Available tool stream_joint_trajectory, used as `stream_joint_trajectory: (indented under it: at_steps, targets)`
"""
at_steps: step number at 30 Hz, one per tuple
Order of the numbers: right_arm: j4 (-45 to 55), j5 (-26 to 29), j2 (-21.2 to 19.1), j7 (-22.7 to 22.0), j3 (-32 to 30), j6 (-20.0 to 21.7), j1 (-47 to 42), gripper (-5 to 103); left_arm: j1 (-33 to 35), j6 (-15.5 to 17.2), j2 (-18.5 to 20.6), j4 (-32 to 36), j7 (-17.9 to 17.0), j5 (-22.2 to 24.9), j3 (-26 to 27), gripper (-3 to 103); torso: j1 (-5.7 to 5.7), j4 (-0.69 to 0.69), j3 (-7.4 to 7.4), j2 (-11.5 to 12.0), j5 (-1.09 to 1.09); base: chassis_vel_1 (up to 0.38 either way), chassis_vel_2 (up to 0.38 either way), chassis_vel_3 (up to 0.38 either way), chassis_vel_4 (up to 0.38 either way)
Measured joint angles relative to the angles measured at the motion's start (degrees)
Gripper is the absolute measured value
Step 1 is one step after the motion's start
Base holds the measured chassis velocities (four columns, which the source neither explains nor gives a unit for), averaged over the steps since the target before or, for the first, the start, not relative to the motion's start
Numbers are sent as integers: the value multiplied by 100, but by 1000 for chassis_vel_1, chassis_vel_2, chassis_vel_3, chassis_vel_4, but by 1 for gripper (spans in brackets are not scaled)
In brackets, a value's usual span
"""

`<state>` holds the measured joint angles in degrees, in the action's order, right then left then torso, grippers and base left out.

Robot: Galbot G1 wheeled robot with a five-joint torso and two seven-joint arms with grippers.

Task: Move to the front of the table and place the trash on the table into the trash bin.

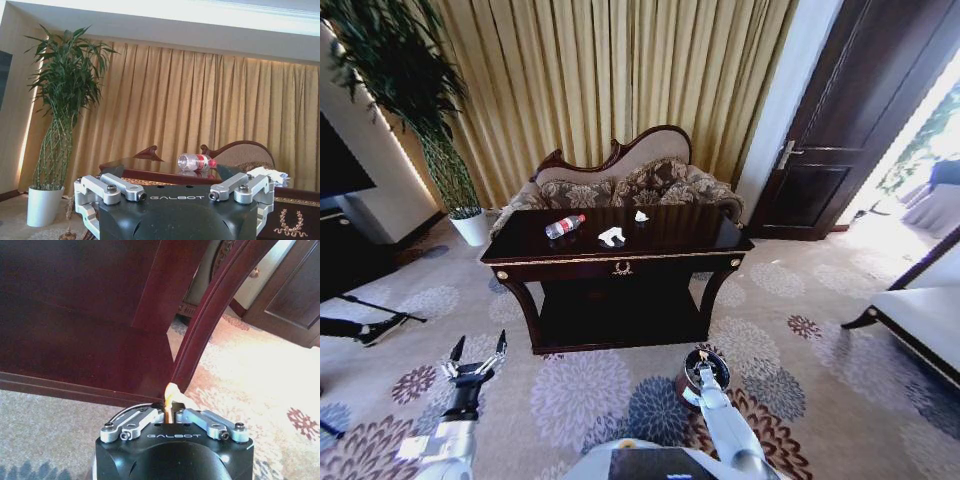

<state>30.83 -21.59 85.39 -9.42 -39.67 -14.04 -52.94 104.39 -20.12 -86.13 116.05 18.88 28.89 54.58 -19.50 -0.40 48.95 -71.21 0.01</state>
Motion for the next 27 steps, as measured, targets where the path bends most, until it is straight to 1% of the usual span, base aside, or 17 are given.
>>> stream_joint_trajectory:
  at_steps: [1, 4, 7, 8, 9, 10, 12, 13, 15, 16, 18, 19, 22, 23, 24, 26, 27]
  targets:
    - [0, 0, 0, 0, 0, 0, 0, 7, 0, 0, 0, 0, 0, 0, 0, 100, 0, 0, 0, 0, 0, 0, 0, 0, 0]
    - [76, -81, 0, -111, -9, 34, -16, 23, 12, -1, 1, 0, 5, 12, 2, 100, 0, 0, 0, 0, 0, 0, 0, 0, 0]
    - [92, -84, 0, -142, -15, 39, -17, 23, 16, -2, 1, 0, 9, 12, 2, 100, 0, 0, 0, 0, 0, 0, 0, 0, 0]
    - [122, -85, 0, -149, -18, 43, -32, 35, 20, -4, 2, 1, 17, 12, 2, 100, 0, 0, 0, 0, 0, 0, 0, 0, 0]
    - [150, -85, -4, -152, -19, 47, -51, 40, 22, -6, 5, 0, 26, 13, 2, 100, 0, 0, 0, 0, 0, 0, 0, 0, 0]
    - [150, -85, -4, -152, -19, 47, -51, 40, 22, -6, 5, 0, 26, 13, 2, 100, 0, 0, 0, 0, 0, 0, 0, 0, 0]
    - [177, -67, -8, -167, -34, 48, -68, 50, 23, -8, 6, 2, 33, 13, 2, 100, 0, -1, 0, 0, 0, 0, 0, 0, 0]
    - [177, -67, -8, -167, -34, 48, -68, 50, 23, -8, 6, 2, 33, 13, 2, 100, 0, -1, 0, 0, 0, 0, 0, 0, 0]
    - [194, -55, -12, -172, -38, 48, -95, 62, 24, -10, 6, 9, 39, 14, 3, 100, 0, 0, 0, 0, 0, 0, 0, 0, 0]
    - [194, -55, -12, -172, -38, 48, -95, 62, 24, -10, 6, 9, 39, 14, 3, 100, 0, 0, 0, 0, 0, 0, 0, 0, 0]
    - [195, -27, -13, -185, -40, 44, -105, 73, 23, -12, 1, 20, 41, 13, 1, 100, 0, -1, 0, 0, 0, 0, 0, 0, 0]
    - [195, -27, -13, -185, -40, 44, -105, 73, 23, -12, 1, 20, 41, 13, 1, 100, 0, -1, 0, 0, 0, 0, 0, 0, 0]
    - [228, -8, -14, -209, -39, 34, -124, 83, 26, -14, -6, 27, 42, 10, 1, 100, 0, 0, 0, 0, 1, 0, 0, 0, 0]
    - [370, 65, -15, -215, -32, 32, -185, 89, 27, -14, -10, 33, 43, 8, 1, 100, 0, 0, 0, 0, 0, 0, 0, 0, 0]
    - [370, 65, -15, -215, -32, 32, -185, 89, 27, -14, -10, 33, 43, 8, 1, 100, 0, 0, 0, 0, 0, 0, 0, 0, 0]
    - [965, 425, -2, -184, -31, 73, -421, 97, 26, -15, -21, 44, 44, -2, 1, 100, 0, 0, 0, 0, 0, 0, 0, 0, 0]
    - [965, 425, -2, -184, -31, 73, -421, 97, 26, -15, -21, 44, 44, -2, 1, 100, 0, 0, 0, 0, 0, 0, 0, 0, 0]
